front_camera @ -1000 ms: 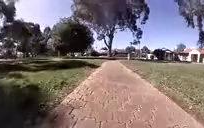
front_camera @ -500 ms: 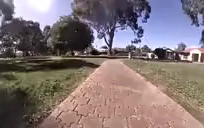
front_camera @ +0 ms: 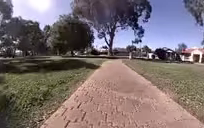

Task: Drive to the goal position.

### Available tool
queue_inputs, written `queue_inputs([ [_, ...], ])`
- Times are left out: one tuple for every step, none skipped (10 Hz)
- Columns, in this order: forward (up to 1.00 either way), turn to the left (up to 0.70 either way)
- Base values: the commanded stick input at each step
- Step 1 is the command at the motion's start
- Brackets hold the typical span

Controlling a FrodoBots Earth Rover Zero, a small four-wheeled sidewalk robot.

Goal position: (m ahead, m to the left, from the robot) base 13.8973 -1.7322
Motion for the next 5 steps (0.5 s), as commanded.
queue_inputs([
  [0.7,-0.33],
  [0.7,-0.21],
  [0.7,-0.09],
  [0.7,0.0],
  [0.7,0.0],
])
